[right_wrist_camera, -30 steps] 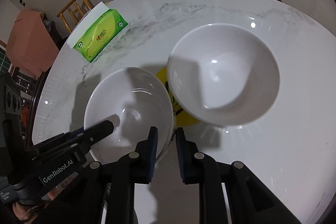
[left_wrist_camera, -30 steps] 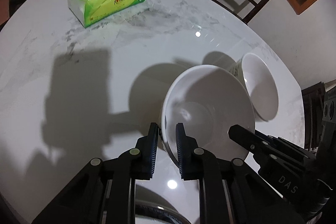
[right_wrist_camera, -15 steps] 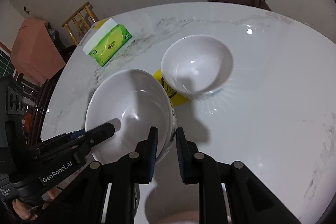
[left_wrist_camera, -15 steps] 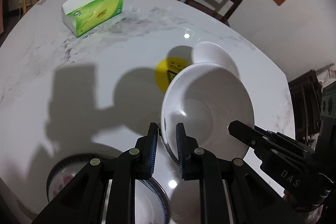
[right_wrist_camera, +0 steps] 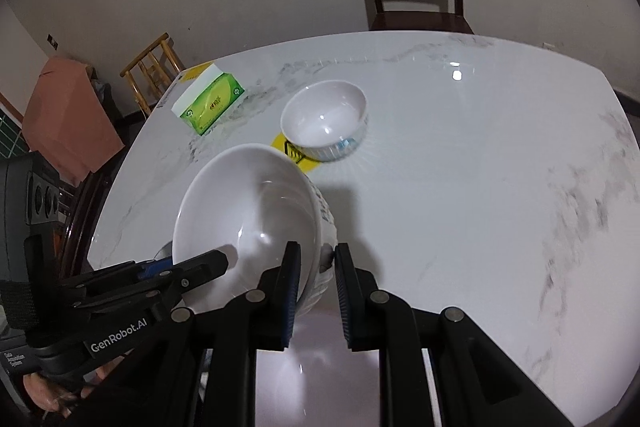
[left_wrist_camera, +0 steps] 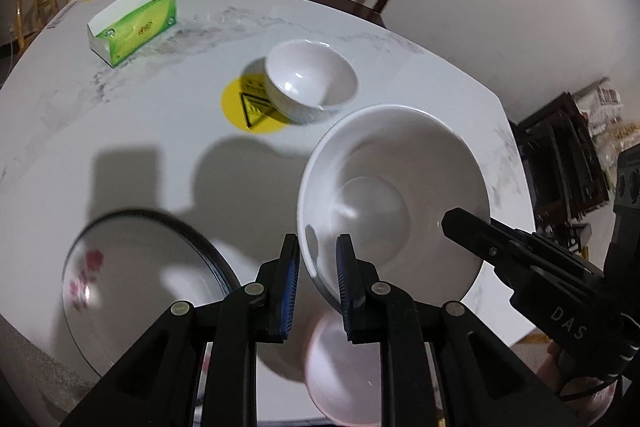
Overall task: Organize plates and bowls
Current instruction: 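Lift the white ribbed bowl and carry it over the pink bowl, then lower the white ribbed bowl into the pink bowl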
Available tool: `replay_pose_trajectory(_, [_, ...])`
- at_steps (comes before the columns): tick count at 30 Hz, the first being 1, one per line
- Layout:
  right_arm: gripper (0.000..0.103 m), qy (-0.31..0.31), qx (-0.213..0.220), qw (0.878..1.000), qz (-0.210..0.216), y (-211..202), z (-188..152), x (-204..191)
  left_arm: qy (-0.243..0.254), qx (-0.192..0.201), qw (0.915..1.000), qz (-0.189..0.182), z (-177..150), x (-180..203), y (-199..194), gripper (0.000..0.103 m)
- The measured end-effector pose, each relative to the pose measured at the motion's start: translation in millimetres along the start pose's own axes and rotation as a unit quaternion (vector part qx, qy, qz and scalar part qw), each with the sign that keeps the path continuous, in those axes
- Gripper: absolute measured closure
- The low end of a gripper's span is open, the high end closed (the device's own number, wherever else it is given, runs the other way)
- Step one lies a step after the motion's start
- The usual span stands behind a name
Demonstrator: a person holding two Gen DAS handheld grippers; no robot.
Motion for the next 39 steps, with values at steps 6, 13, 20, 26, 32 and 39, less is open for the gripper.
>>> replay_pose_trajectory(6, [0.085, 0.011, -0.005, 1.0, -0.002, -7.5, -39.7, 11.7, 0.016, -0.024, 0.9996, -0.005, -33.1, 16.5, 3.1, 0.087])
replay_pose_trajectory(13, [0.085, 0.03, -0.029, 0.999, 0.0, 2.8, -79.2, 26.4, 0.033, -0.05, 0.9982, 0.007, -67.9, 25.6, 16.1, 0.087])
replay_pose_trajectory(20, [0.085, 0.04, -0.052, 0.998, -0.002, 20.1, -98.1, 34.4, 0.044, -0.068, 0.9963, 0.028, -84.4, 28.2, 30.6, 0.086])
replay_pose_trajectory(26, [0.085, 0.044, -0.066, 0.997, -0.006, 32.5, -103.1, 39.4, 0.054, -0.078, 0.9943, 0.049, -90.5, 31.5, 40.7, 0.086])
replay_pose_trajectory(32, [0.085, 0.033, -0.07, 0.997, -0.02, 37.9, -101.5, 35.2, 0.05, -0.086, 0.9932, 0.06, -90.9, 29.4, 50.1, 0.087])
replay_pose_trajectory(39, [0.083, 0.018, -0.079, 0.996, -0.04, 47.3, -100.3, 29.8, 0.052, -0.075, 0.9936, 0.067, -89.1, 28.1, 48.4, 0.084])
Point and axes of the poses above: each gripper's, at about its wrist camera, not at the fingertips, and y roughly the way its jaws point, x to its right, z to its top, the point moved 5 cm from there along y, roughly the way its jaws point, and after that the axes turned 7 degrees about -x, right-handed, at the moved point
